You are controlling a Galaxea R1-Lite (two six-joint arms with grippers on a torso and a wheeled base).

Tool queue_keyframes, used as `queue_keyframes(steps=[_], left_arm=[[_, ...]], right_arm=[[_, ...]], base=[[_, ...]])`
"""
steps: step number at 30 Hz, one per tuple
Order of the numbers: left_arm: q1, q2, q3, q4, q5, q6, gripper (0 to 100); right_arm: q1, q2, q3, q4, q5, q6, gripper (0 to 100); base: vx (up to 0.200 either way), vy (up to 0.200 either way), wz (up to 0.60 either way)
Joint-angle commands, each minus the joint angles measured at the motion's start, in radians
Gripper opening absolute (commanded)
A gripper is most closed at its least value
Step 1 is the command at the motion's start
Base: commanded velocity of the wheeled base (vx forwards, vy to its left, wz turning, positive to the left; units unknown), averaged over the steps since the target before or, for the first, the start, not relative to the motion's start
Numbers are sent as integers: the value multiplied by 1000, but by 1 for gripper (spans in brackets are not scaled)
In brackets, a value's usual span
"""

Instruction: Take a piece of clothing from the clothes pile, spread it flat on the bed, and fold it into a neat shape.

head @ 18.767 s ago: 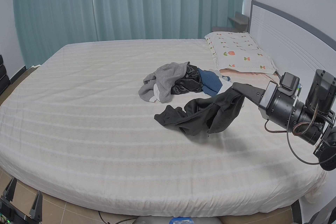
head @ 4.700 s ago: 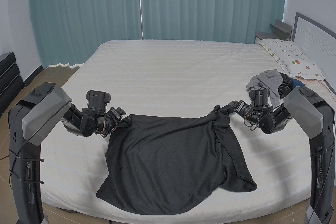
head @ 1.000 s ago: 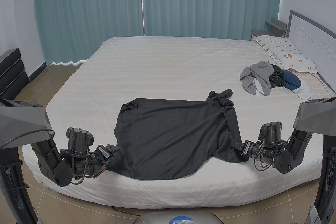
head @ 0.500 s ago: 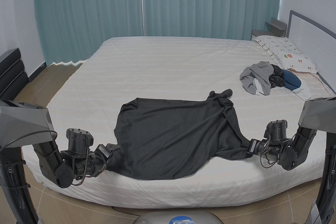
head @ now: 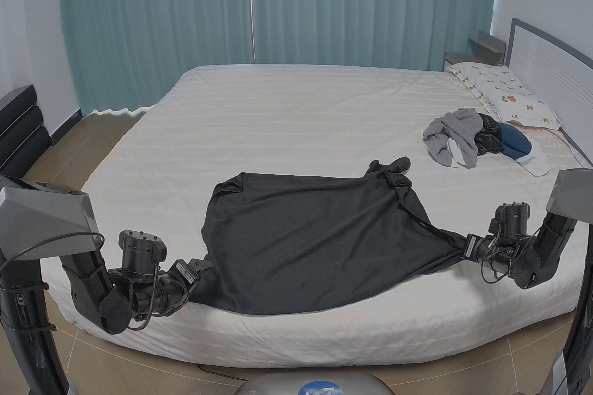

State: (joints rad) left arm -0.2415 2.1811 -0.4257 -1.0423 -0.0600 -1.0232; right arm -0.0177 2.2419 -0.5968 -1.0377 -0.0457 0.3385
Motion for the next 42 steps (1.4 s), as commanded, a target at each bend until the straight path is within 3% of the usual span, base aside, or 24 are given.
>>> queue_keyframes(steps=[1,3,4,7,16,23,24,34,42], left_arm=[[-1,5,1,-1,0,0,100],[-2,6,1,-1,0,0,100],[-2,11,1,-2,3,2,100],[-2,11,1,-4,9,2,100],[-62,80,-18,-7,127,66,100],[-82,85,-50,-4,137,75,100],[-82,83,-48,-4,138,75,0],[-62,36,-31,-1,140,74,0],[34,-89,-57,-4,141,63,0]], right_arm=[[-30,4,0,4,0,-15,0],[-36,4,5,5,1,-24,0],[-44,7,6,8,3,-42,100],[-44,8,6,8,6,-44,100],[-39,-7,2,5,27,-32,100],[-39,-59,23,7,104,-12,100],[-38,-65,25,8,112,-3,100],[-1,-77,48,21,216,14,100],[2,-64,22,99,257,14,100]], base=[[0,0,0],[0,0,0],[0,0,0],[0,0,0],[0,0,0],[0,0,0],[0,0,0],[0,0,0],[0,0,0]])
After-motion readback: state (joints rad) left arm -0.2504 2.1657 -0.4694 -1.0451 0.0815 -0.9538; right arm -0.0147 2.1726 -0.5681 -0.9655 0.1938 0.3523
